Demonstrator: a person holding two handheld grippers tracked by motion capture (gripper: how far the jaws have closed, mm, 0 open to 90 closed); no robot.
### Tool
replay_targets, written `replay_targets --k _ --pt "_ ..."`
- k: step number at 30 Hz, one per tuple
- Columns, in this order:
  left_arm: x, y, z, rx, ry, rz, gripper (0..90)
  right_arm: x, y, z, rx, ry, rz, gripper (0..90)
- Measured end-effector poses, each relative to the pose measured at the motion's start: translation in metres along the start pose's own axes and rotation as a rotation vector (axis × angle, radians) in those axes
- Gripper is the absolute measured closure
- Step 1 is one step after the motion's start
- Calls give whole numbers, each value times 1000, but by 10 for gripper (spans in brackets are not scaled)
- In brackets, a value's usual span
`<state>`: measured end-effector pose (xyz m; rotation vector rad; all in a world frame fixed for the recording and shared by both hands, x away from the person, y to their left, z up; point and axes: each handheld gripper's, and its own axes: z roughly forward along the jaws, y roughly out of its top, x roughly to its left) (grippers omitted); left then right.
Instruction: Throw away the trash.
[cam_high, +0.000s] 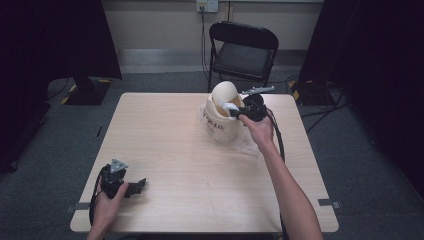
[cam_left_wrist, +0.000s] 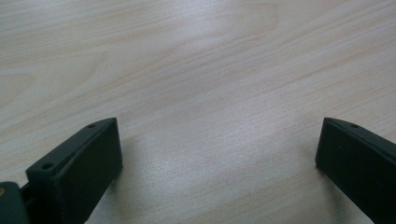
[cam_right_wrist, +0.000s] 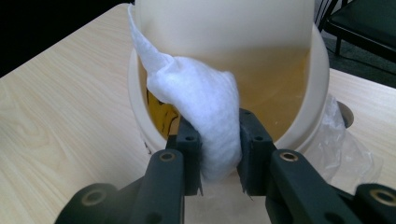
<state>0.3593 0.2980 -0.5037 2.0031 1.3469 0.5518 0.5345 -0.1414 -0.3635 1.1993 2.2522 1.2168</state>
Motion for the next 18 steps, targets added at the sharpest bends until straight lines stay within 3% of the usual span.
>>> replay_targets --k 6,8,11,18 --pt "0 0 0 0 0 0 0 -3 2 9 9 -3 -1 739" --pt "0 0 0 0 0 0 0 -7 0 12 -2 25 42 739" --pt "0 0 0 0 0 0 0 -11 0 15 -4 25 51 738" --pt "0 0 0 0 0 0 0 -7 8 21 49 -23 18 738"
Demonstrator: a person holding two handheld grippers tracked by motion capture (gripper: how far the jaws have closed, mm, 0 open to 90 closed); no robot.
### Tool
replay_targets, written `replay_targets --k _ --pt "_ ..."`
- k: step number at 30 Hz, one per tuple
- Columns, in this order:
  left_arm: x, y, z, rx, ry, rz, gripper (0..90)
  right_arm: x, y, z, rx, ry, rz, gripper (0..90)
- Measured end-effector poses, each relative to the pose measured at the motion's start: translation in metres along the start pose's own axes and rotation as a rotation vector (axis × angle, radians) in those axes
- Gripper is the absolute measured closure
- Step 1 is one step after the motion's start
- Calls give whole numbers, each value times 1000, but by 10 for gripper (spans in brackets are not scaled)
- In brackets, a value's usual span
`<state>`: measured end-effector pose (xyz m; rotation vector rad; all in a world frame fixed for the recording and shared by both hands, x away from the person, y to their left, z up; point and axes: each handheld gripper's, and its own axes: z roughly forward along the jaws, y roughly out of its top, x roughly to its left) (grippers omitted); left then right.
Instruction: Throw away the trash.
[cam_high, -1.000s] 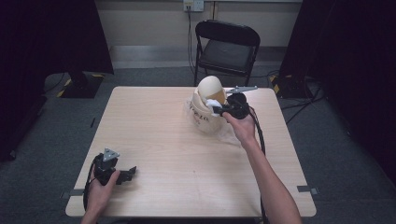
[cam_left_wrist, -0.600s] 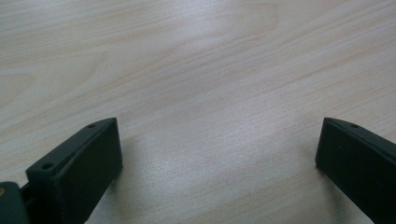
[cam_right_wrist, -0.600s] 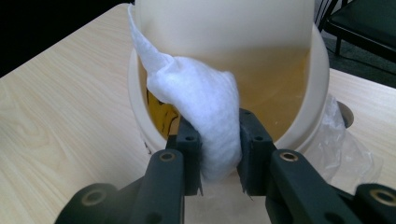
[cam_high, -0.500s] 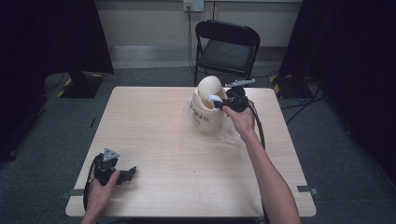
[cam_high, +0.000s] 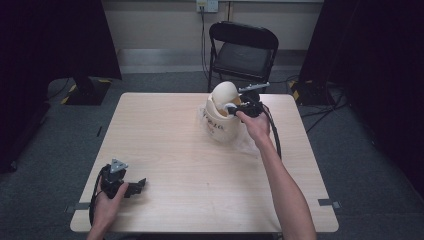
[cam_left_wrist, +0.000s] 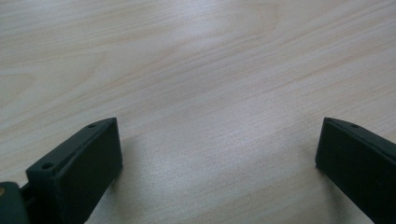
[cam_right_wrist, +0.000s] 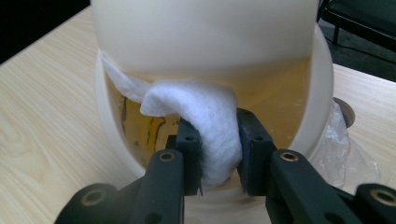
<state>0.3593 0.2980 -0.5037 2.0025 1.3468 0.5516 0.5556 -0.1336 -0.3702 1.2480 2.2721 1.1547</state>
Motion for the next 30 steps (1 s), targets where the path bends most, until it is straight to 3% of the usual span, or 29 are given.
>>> replay_targets --k 6,11,15,23,26,30 --pt "0 0 0 1 0 0 0 3 0 14 40 -7 -12 737" --pt "0 0 0 0 0 0 0 4 5 17 75 -48 -35 727" --pt "0 0 0 0 0 0 0 6 10 19 100 -68 -33 655" --pt "0 0 0 0 0 0 0 10 10 18 90 -56 -39 535" --pt "0 0 0 0 0 0 0 13 11 13 83 -79 -52 493" --pt "0 0 0 0 0 0 0 11 12 6 63 -69 -48 476"
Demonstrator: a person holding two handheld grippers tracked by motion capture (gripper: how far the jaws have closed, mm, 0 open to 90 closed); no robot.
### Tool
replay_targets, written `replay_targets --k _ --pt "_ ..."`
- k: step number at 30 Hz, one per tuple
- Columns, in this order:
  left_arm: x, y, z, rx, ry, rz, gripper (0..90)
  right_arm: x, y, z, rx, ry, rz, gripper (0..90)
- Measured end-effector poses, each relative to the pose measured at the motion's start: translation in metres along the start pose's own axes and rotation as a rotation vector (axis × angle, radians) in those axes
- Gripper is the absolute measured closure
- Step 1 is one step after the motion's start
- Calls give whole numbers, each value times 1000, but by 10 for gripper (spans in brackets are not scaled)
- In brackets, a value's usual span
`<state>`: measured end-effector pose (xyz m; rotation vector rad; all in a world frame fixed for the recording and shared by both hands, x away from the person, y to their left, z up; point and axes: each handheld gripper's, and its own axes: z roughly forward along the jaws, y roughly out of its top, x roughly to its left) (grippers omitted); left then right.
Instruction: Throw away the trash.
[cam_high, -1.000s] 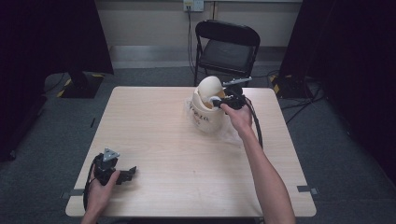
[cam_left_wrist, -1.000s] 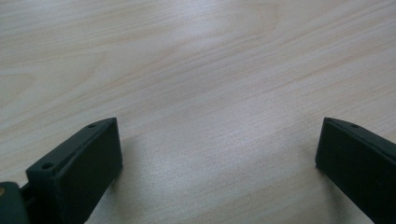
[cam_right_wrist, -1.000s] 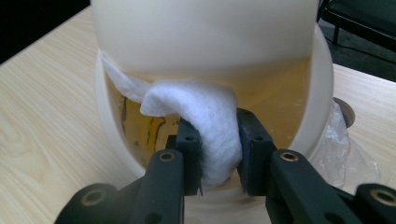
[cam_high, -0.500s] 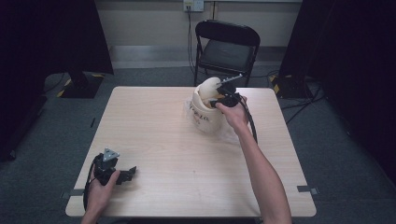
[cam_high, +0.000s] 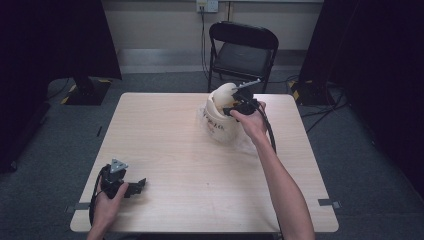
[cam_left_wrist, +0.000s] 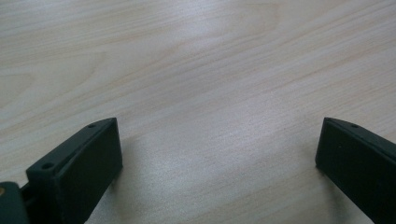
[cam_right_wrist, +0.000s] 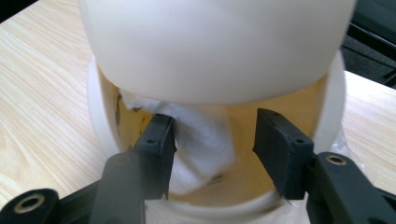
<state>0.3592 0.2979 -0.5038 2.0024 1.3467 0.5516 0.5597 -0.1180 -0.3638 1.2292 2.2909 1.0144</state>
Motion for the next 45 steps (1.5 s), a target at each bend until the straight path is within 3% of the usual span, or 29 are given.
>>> replay_targets --k 4,11,14,24,35,45 --pt "0 0 0 0 0 0 0 1 0 -7 -21 -1 -6 439" --pt "0 0 0 0 0 0 0 -1 -6 -14 -45 22 19 479" --pt "0 0 0 0 0 0 0 -3 -10 -18 -64 65 49 518" --pt "0 0 0 0 0 0 0 -10 -27 -46 -114 39 54 526" --pt "0 0 0 0 0 0 0 -10 -59 -66 -150 61 101 489" --pt "0 0 0 0 0 0 0 -9 -90 -77 -139 66 122 450"
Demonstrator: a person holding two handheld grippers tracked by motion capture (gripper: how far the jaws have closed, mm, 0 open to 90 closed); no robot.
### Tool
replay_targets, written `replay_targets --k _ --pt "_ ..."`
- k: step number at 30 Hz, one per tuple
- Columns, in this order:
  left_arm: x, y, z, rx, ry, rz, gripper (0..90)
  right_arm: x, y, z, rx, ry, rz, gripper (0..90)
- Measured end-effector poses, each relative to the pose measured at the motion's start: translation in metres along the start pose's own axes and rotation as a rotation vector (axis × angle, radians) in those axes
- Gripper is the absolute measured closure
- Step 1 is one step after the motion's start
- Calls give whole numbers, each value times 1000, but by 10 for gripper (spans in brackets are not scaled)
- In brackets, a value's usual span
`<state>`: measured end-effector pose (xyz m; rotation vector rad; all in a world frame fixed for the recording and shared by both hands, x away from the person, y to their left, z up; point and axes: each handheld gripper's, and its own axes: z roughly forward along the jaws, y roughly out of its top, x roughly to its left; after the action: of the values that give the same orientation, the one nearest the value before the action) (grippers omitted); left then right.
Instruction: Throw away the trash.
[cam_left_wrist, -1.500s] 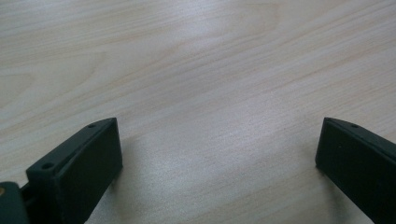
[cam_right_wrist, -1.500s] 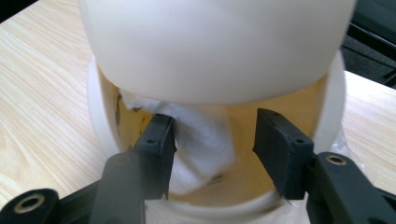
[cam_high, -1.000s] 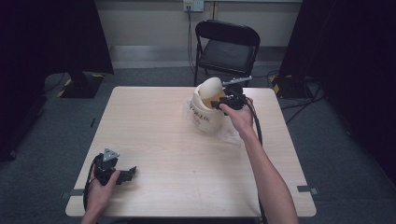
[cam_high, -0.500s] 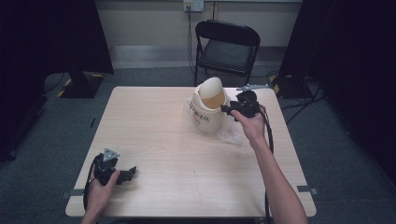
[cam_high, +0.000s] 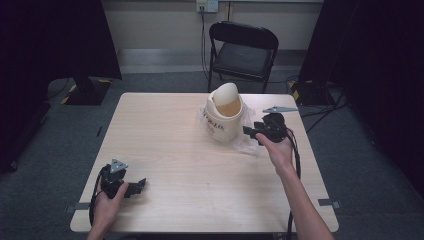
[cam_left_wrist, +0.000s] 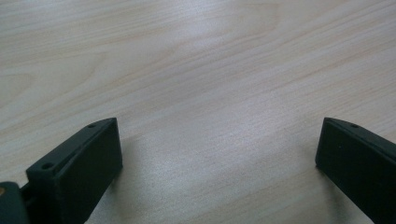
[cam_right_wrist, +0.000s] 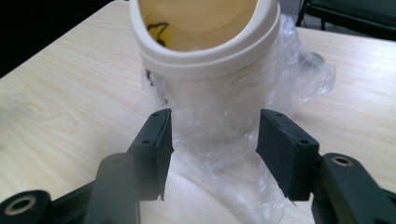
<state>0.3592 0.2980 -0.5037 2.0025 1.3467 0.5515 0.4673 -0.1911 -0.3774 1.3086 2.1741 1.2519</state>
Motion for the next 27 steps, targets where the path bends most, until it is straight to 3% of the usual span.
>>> replay_targets --k 13,27 --pt "0 0 0 0 0 0 0 9 -33 -22 11 -21 -1 350" --pt "0 0 0 0 0 0 0 -1 -84 -34 67 -73 15 261"
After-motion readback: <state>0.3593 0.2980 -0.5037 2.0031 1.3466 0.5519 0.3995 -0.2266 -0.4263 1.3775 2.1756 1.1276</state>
